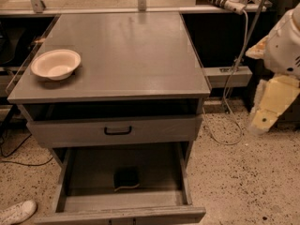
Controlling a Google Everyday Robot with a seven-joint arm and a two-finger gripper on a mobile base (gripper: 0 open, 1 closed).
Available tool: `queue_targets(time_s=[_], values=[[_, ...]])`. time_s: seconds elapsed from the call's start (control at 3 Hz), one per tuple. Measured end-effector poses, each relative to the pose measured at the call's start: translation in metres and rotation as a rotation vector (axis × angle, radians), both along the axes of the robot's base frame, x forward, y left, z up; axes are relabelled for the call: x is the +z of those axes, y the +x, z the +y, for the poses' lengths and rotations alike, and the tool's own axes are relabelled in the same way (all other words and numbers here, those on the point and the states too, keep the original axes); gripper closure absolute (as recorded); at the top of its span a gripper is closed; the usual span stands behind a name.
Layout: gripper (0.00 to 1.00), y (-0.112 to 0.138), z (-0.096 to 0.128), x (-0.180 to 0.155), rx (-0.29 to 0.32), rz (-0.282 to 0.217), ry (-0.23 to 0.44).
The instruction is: Pick sponge from middle drawer and place on counter
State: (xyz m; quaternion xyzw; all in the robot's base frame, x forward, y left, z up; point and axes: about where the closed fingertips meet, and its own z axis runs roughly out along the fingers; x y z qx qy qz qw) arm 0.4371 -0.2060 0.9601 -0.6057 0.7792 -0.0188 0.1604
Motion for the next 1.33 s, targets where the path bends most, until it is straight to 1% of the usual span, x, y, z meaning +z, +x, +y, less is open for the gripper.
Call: queue_targets(time_s=[0.33, 0.67, 1.0, 1.33], values=[[0.00, -0.015, 0.022, -0.030, 0.024, 0.051, 0.022], [0.00, -0.015, 0.022, -0.031, 0.024, 0.051, 0.022], [0.00, -0.027, 0.031, -0.069, 0.023, 0.103, 0.042], [0.00, -0.035, 0.061, -0.148, 0.029, 0.182, 0.107]])
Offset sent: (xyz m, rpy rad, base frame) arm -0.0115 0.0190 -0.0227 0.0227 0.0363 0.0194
